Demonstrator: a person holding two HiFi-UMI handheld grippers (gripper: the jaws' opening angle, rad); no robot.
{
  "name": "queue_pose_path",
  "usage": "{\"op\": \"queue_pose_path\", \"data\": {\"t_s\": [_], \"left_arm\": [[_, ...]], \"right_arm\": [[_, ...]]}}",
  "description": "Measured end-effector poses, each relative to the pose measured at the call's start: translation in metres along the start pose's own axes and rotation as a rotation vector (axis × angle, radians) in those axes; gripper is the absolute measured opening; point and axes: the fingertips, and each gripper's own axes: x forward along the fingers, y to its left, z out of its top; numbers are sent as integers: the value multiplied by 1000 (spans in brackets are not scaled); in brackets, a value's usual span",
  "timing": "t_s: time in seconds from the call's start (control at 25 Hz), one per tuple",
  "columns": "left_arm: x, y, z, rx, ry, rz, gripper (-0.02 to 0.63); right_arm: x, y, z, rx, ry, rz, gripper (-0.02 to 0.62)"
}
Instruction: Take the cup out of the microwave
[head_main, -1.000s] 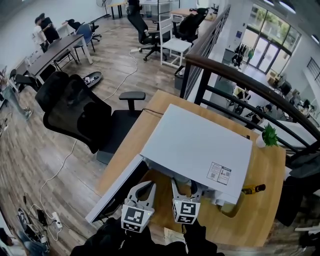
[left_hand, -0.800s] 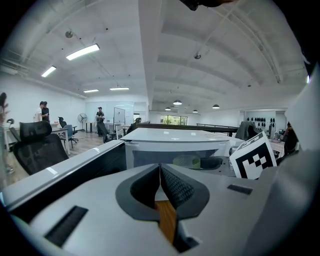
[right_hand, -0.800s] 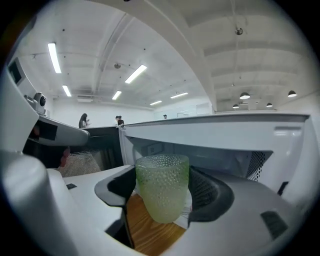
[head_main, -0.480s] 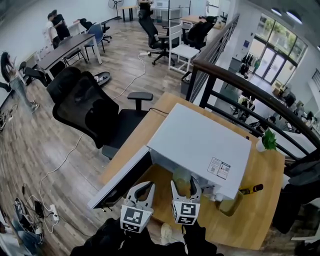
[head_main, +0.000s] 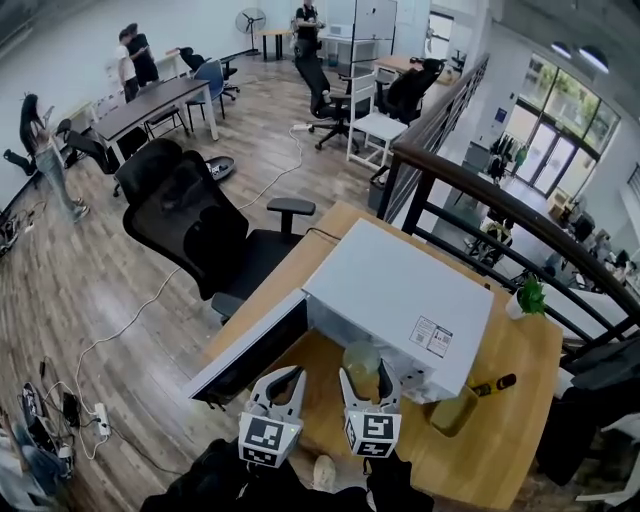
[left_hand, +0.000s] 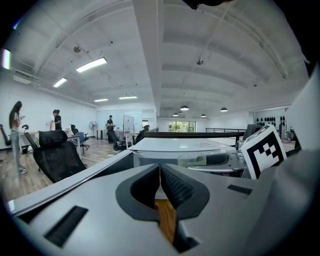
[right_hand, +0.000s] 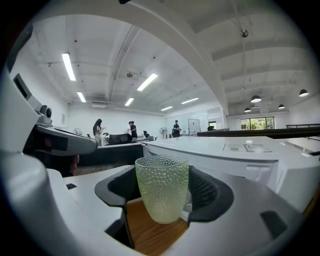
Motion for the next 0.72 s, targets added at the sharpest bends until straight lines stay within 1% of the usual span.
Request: {"op": "queue_pose_path", "data": {"t_s": [0.2,0.72], "left_arm": [[-25,-5,8,0,-26,41,28],[-96,-16,14,-5,-82,163,28]], "right_arm": [[-24,13,12,-2,-18,48,342],[-96,54,33,-57,-75,156,342]]}}
